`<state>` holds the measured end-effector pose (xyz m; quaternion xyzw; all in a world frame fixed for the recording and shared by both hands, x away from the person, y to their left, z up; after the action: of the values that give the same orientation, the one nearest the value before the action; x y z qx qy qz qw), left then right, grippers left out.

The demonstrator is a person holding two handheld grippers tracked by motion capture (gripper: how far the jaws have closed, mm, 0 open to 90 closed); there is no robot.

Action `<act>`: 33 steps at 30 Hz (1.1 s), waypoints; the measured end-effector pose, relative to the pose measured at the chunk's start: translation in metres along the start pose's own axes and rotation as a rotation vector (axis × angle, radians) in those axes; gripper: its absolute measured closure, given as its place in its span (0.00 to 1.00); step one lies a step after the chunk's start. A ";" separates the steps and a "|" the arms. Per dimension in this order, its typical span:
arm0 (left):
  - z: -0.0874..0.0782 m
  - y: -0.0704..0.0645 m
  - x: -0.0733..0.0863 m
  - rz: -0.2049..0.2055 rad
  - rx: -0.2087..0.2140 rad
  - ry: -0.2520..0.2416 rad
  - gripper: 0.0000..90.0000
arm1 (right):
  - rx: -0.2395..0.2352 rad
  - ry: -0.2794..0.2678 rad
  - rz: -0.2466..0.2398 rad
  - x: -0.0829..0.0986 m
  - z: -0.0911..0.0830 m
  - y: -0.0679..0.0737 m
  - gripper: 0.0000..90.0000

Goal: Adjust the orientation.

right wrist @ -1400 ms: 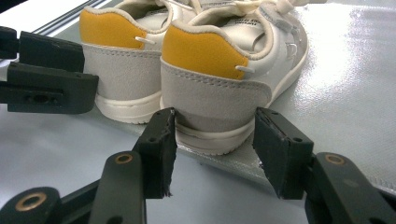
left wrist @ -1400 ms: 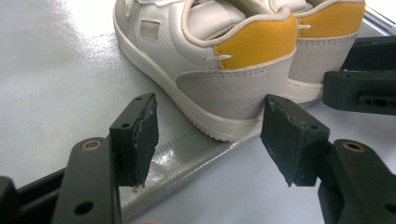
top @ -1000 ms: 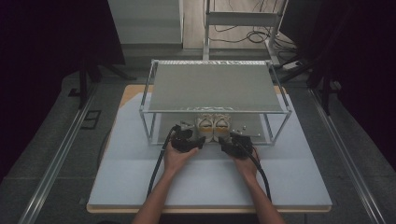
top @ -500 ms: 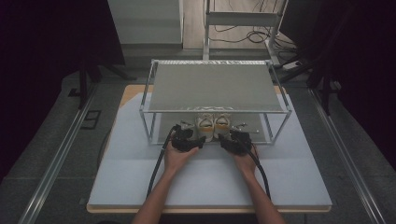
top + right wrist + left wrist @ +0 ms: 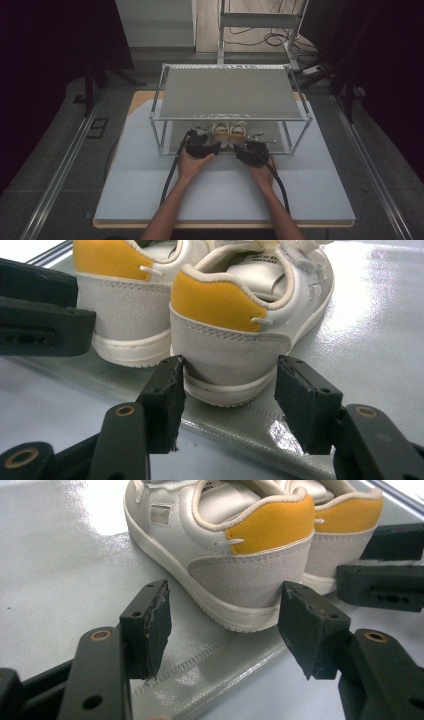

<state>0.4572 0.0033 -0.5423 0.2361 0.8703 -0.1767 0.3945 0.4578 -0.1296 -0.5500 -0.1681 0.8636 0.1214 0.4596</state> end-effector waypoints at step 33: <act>-0.048 -0.009 0.016 -0.009 0.111 -0.063 0.35 | -0.133 -0.073 -0.049 0.001 -0.057 0.010 0.46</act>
<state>0.4142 0.0241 -0.5239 0.2481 0.8473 -0.2336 0.4074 0.4105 -0.1408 -0.5192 -0.2149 0.8318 0.1732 0.4816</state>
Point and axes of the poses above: each handheld gripper's, and its own axes: z roughly forward along the jaws, x roughly out of its underside, y roughly to its left, the point moved 10 cm from there along z, roughly forward along the jaws, and after that the axes turned 2 degrees about x, right-handed, at the moved point
